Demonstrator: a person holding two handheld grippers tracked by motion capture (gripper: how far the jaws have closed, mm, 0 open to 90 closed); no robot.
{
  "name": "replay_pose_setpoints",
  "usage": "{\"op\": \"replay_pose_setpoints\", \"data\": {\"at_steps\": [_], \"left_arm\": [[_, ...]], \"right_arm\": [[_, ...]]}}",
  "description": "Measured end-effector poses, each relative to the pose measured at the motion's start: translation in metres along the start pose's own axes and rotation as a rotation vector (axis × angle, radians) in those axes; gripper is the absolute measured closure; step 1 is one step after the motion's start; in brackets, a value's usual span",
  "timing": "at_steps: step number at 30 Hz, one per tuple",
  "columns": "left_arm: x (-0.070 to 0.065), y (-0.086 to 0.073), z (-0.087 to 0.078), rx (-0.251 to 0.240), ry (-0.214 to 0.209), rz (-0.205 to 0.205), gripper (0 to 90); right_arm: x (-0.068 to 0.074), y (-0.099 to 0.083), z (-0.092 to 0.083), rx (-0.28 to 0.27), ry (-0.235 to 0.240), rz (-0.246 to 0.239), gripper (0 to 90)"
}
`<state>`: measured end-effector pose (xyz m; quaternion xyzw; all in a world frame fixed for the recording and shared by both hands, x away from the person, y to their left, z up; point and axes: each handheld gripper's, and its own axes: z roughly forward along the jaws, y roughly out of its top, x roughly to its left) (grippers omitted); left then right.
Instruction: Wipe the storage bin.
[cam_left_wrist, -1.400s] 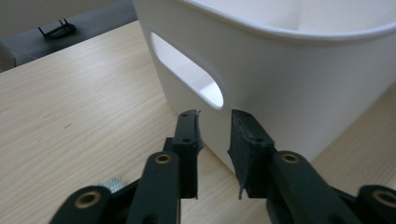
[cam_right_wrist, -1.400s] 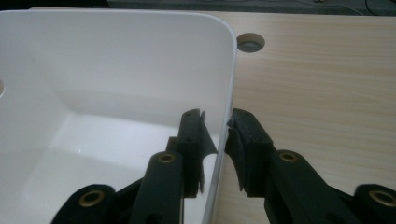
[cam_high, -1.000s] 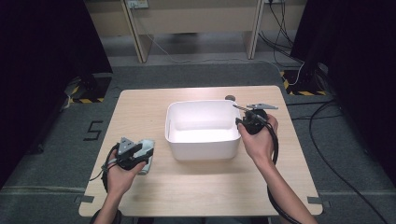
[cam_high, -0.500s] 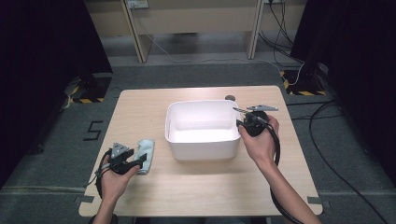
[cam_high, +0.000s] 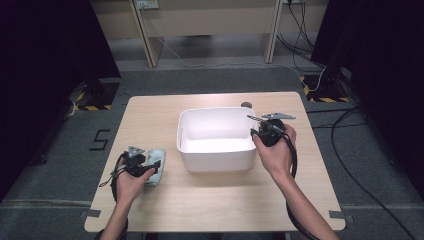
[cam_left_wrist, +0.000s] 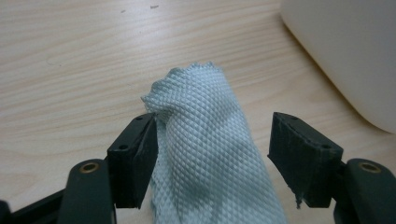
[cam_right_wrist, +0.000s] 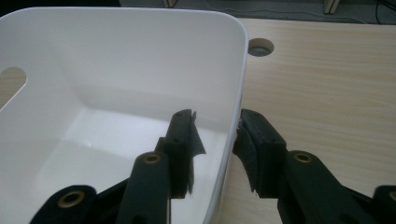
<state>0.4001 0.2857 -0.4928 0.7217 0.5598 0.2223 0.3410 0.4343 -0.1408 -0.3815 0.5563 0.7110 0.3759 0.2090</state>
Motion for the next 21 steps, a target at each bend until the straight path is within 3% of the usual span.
{"op": "replay_pose_setpoints", "data": {"at_steps": [3, 7, 12, 17, 21], "left_arm": [[0.003, 0.003, 0.012, 0.033, 0.030, -0.001, 31.7], [0.006, 0.003, 0.023, 0.070, 0.034, -0.031, 31.5], [0.006, 0.001, 0.025, 0.073, 0.018, -0.064, 33.7], [0.009, 0.000, 0.025, 0.054, 0.028, -0.099, 47.9], [0.007, -0.002, 0.025, 0.037, -0.007, -0.117, 67.1]], "right_arm": [[0.000, -0.001, 0.001, 0.005, 0.005, 0.006, 65.2], [-0.001, -0.002, 0.004, 0.011, 0.013, -0.002, 64.4], [-0.002, -0.001, 0.007, 0.021, 0.021, -0.003, 63.8], [-0.002, -0.002, 0.008, 0.024, 0.020, -0.001, 64.1], [-0.002, -0.003, 0.006, 0.027, 0.020, 0.005, 64.2]]}}
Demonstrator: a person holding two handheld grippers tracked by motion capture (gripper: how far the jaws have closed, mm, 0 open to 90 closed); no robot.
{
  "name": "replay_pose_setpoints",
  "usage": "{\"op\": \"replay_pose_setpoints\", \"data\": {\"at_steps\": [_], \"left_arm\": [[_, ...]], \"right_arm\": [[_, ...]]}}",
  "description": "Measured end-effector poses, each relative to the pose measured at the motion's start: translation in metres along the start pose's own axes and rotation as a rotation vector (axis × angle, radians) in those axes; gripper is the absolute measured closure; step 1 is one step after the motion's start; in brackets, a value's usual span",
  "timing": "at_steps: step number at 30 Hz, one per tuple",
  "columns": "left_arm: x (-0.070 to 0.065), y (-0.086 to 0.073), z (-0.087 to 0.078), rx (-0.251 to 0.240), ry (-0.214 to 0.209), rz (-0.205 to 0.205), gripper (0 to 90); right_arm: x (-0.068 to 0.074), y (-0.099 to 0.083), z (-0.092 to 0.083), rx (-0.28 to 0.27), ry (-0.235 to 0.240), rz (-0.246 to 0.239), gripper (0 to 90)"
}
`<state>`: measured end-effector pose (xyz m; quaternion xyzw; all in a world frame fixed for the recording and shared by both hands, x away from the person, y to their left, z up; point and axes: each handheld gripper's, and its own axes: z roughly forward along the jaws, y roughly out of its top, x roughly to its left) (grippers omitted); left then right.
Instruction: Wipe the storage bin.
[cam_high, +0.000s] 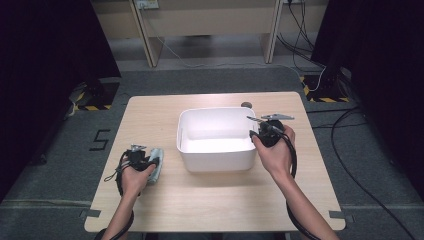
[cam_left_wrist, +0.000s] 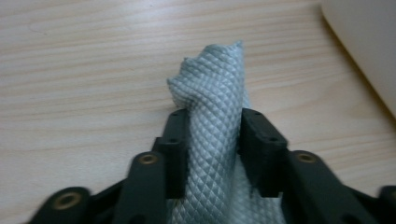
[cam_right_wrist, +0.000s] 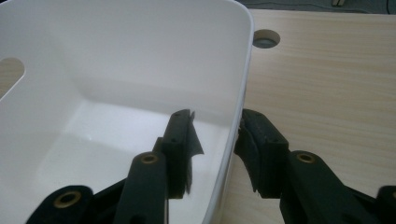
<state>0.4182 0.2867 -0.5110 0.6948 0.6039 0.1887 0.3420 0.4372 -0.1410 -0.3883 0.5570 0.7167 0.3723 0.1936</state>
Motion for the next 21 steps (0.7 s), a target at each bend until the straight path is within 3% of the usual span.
{"op": "replay_pose_setpoints", "data": {"at_steps": [2, 7, 12, 15, 21], "left_arm": [[-0.001, 0.000, 0.000, 0.001, -0.016, -0.011, 74.0], [0.000, 0.001, 0.000, 0.011, -0.029, -0.026, 78.6], [-0.005, 0.001, 0.000, 0.006, -0.012, 0.010, 80.9], [-0.006, -0.001, -0.002, -0.005, -0.025, 0.012, 81.4], [-0.019, -0.011, -0.022, -0.106, -0.075, 0.030, 81.4]], "right_arm": [[0.000, 0.000, 0.000, 0.002, 0.001, -0.004, 64.1], [0.002, -0.001, 0.001, 0.006, 0.003, -0.011, 63.8], [0.000, 0.000, 0.001, 0.007, 0.005, -0.005, 64.1], [0.000, 0.000, 0.001, 0.004, 0.006, -0.006, 64.8], [-0.001, -0.001, -0.001, 0.005, 0.002, -0.012, 69.3]]}}
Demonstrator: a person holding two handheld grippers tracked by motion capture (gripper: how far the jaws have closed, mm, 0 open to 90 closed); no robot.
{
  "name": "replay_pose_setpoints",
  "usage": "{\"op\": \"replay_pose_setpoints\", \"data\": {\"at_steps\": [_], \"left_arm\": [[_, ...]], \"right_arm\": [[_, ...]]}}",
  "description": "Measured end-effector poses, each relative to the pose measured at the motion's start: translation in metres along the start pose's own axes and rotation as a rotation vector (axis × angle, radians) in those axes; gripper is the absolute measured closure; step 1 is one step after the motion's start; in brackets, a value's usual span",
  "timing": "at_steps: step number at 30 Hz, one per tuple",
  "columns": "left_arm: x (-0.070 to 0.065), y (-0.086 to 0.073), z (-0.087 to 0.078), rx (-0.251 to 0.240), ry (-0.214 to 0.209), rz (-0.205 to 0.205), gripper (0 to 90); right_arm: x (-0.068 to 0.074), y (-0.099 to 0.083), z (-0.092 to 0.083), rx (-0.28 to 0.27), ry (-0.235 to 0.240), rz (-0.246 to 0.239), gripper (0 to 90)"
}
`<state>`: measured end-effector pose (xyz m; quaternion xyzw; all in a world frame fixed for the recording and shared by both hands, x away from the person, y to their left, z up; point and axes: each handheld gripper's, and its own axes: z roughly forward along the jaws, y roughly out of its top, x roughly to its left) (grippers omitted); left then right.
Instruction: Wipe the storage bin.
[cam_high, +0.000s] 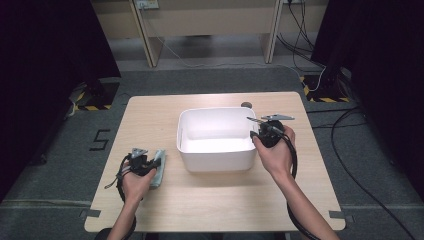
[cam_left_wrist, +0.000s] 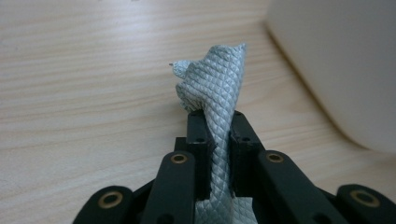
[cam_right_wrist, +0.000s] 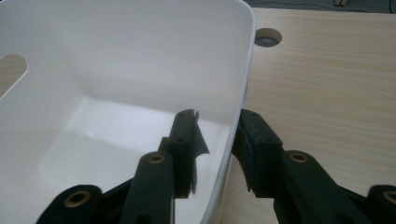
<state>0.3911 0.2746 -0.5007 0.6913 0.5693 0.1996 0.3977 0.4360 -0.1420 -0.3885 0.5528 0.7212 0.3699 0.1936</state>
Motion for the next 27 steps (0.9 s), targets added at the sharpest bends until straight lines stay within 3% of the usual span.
{"op": "replay_pose_setpoints", "data": {"at_steps": [5, 9, 13, 16, 18, 22, 27], "left_arm": [[-0.018, -0.004, -0.029, -0.105, -0.035, 0.044, 81.3], [-0.030, -0.006, -0.049, -0.185, -0.067, 0.053, 81.3], [-0.043, -0.006, -0.060, -0.232, -0.100, 0.073, 81.3], [-0.055, -0.006, -0.064, -0.252, -0.129, 0.095, 81.3], [-0.062, -0.008, -0.063, -0.240, -0.142, 0.106, 81.2], [-0.075, -0.010, -0.061, -0.247, -0.146, 0.121, 81.2], [-0.080, -0.007, -0.062, -0.263, -0.150, 0.126, 81.2]], "right_arm": [[0.001, -0.002, 0.001, 0.005, -0.009, -0.008, 70.4], [0.002, -0.002, 0.000, 0.004, -0.014, -0.007, 71.3], [0.003, -0.003, 0.001, 0.003, -0.024, -0.016, 72.4], [0.003, -0.004, 0.003, 0.009, -0.032, -0.020, 72.9], [0.003, -0.005, 0.003, 0.012, -0.035, -0.023, 73.6], [0.006, -0.005, 0.003, 0.012, -0.026, -0.026, 73.4], [0.010, -0.004, 0.001, 0.004, -0.024, -0.034, 72.8]]}}
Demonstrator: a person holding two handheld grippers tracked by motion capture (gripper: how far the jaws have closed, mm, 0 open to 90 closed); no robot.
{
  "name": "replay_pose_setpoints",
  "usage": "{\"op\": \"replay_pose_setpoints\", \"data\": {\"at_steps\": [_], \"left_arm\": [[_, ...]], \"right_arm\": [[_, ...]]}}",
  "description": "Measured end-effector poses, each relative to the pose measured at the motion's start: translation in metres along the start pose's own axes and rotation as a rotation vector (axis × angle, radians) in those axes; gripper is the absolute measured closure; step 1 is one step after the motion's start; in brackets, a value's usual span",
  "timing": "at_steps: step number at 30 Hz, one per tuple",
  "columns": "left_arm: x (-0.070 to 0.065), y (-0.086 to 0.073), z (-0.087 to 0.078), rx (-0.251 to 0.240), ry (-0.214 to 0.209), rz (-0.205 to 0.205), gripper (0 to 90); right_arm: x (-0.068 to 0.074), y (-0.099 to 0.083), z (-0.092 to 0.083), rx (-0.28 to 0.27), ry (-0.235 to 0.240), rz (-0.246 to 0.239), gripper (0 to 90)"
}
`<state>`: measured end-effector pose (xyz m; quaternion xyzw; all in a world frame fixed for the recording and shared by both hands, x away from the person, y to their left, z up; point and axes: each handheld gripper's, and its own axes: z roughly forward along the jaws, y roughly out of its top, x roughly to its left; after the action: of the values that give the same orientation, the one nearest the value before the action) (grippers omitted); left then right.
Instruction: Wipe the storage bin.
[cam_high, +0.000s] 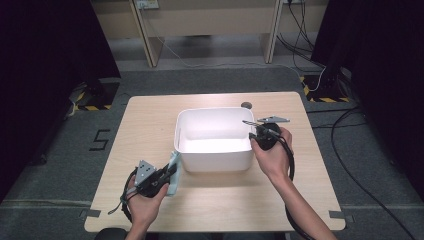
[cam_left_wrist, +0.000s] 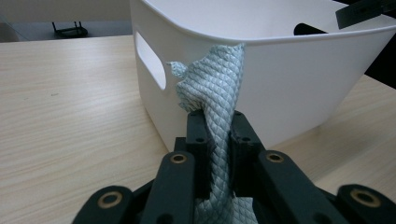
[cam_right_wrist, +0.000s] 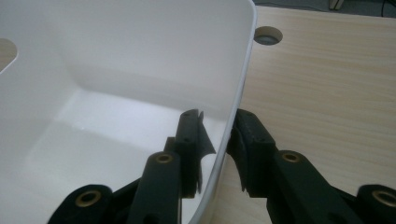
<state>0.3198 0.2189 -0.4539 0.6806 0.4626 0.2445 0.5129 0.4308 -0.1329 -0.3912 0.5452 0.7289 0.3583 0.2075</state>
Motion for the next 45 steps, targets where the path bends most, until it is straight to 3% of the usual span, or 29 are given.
{"op": "replay_pose_setpoints", "data": {"at_steps": [12, 16, 19, 24, 33, 45], "left_arm": [[-0.009, 0.008, 0.004, -0.026, -0.006, 0.033, 81.1], [-0.007, 0.008, 0.006, -0.016, -0.008, 0.048, 81.1], [-0.008, 0.008, 0.007, -0.016, -0.002, 0.070, 81.1], [-0.008, 0.008, 0.005, -0.017, -0.002, 0.067, 81.0], [-0.013, 0.008, 0.005, -0.013, -0.021, 0.087, 81.0], [-0.009, 0.008, 0.012, 0.002, -0.022, 0.086, 80.8]], "right_arm": [[0.009, -0.005, 0.005, 0.013, -0.018, -0.055, 75.5], [0.007, -0.004, 0.005, 0.024, -0.002, -0.033, 75.5], [0.009, -0.005, 0.005, 0.022, -0.009, -0.043, 75.0], [0.006, -0.002, -0.001, 0.017, 0.018, -0.017, 72.8], [0.010, -0.005, -0.007, 0.007, 0.013, -0.041, 73.1], [0.009, -0.006, -0.007, -0.004, 0.036, -0.051, 73.1]]}}
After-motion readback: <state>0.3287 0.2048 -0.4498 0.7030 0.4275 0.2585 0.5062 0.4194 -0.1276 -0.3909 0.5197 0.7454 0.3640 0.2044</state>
